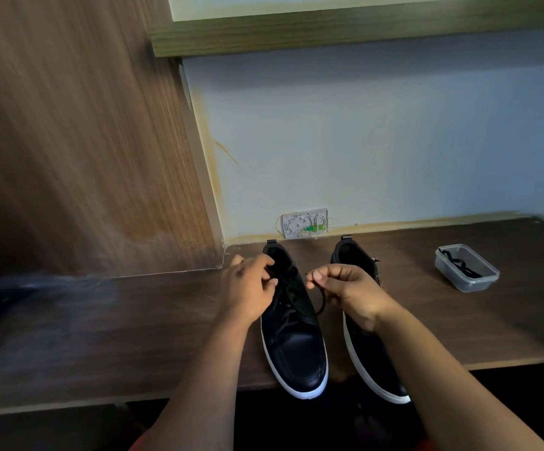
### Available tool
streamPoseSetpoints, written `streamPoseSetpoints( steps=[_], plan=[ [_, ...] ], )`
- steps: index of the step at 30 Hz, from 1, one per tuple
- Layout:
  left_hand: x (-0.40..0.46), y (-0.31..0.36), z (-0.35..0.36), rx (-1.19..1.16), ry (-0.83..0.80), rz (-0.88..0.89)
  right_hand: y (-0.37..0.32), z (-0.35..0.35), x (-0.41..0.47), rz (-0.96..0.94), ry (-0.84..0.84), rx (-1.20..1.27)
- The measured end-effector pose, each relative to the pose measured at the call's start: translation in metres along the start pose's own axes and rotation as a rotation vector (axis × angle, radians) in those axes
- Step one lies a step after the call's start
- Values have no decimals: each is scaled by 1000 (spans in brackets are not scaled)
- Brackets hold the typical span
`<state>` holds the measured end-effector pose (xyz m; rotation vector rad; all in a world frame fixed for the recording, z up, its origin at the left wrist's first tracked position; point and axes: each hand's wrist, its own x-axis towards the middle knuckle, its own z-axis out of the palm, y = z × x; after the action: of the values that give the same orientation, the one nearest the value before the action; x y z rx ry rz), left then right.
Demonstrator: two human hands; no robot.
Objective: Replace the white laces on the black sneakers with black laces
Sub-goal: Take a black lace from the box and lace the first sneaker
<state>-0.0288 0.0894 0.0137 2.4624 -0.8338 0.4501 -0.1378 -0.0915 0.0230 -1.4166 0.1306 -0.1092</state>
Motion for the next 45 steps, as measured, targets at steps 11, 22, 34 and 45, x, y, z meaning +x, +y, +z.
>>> streamPoseSetpoints(
  steps=[11,22,34,45],
  plan=[
    [1,8,4,-8,-5,150,36,34,13,-164,369,-546],
    [-2,6,10,90,-27,172,43,53,18,-135,454,-715],
    [-4,9,9,-32,-113,79,41,55,28,-89,420,-788],
    [-8,20,8,-3,13,-87,48,65,31,-240,424,-952]
  ],
)
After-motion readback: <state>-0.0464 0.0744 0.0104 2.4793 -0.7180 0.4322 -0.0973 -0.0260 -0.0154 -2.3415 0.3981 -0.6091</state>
